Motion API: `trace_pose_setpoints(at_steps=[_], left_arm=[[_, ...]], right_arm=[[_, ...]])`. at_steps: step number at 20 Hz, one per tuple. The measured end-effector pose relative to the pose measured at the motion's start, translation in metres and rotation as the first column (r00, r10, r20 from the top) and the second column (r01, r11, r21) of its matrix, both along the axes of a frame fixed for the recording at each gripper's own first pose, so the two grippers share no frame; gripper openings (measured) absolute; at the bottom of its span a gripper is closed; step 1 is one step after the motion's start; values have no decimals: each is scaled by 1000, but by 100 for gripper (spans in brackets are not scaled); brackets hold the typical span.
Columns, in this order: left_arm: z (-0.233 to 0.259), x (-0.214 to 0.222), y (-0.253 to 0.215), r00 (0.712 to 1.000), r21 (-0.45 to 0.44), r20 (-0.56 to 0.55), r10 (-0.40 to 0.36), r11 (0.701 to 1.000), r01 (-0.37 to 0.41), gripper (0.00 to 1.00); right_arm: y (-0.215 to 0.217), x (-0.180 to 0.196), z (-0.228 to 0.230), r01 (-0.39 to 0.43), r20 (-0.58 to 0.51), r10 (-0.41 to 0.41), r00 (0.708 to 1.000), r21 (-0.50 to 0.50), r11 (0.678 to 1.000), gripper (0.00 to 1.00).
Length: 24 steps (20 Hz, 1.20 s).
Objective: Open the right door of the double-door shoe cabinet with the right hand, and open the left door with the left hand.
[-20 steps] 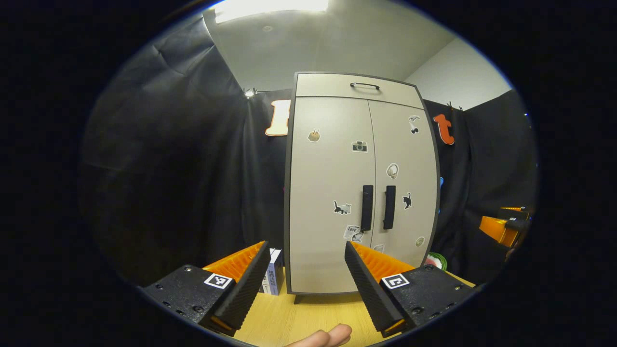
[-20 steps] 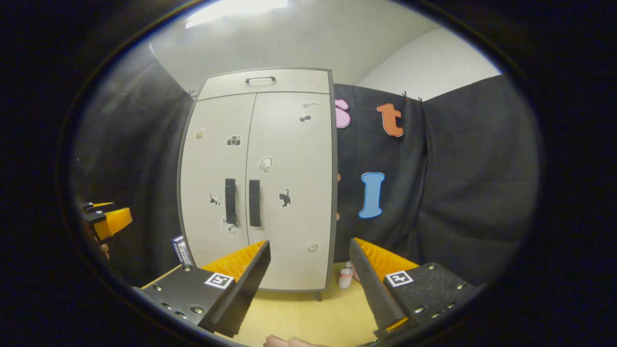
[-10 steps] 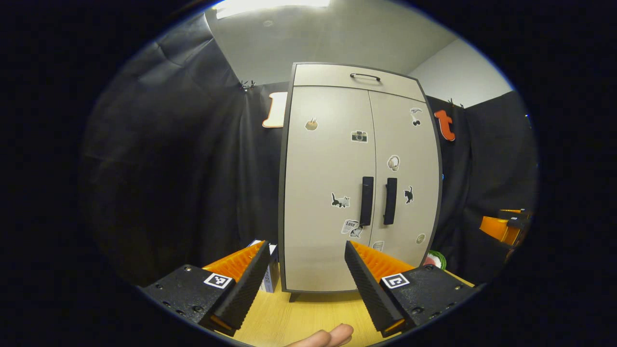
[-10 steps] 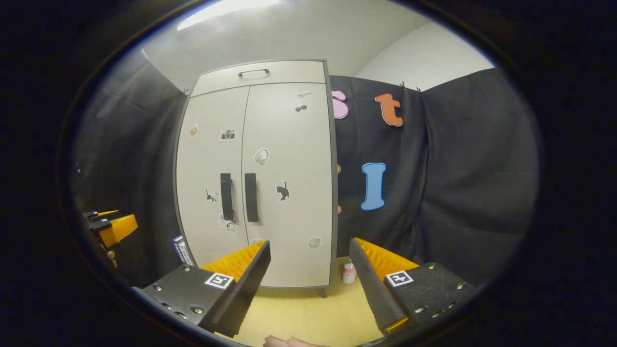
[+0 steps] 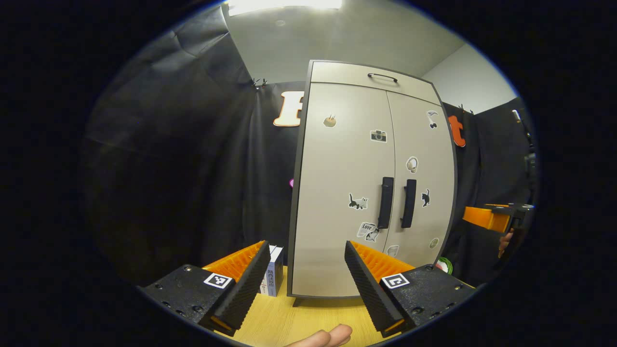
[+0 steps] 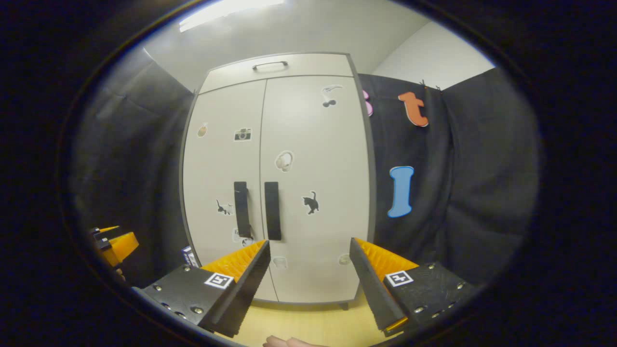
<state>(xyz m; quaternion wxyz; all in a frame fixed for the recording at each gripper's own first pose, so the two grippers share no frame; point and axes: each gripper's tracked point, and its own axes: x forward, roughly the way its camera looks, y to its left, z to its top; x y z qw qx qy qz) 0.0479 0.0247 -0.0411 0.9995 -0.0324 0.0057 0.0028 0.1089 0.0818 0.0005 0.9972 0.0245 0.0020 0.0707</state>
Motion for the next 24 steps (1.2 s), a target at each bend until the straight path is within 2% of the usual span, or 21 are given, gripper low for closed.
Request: trace_pose_setpoints(at_steps=[4,9,15,16,18,20,22,24], left_arm=[[-13,0,8,1000,-2,-4,-16,1000,16,97],[-20,-13,11,999,-8,5,-50,999,50,97],[-15,-37,10,995,39,32,-90,995,89,97],[-13,-41,10,995,47,38,-92,995,91,94],[-11,-46,8,994,58,43,-100,993,98,96],[-12,-47,6,994,65,41,-106,993,103,96],[-16,-47,5,994,74,26,-103,992,101,96],[-18,-46,3,995,78,14,-95,993,93,97]], right_arm=[[50,45,12,-82,19,82,996,2,997,98],[75,99,23,-88,33,88,996,9,996,99],[80,141,-3,-76,-67,79,995,53,996,97],[79,146,-5,-69,-70,73,995,58,996,88],[78,155,-4,-65,-74,72,995,86,994,80],[90,154,-6,-119,-91,129,987,112,987,63],[90,156,-5,-114,-81,121,989,83,990,35],[91,155,-6,-114,-74,116,990,41,993,30]])
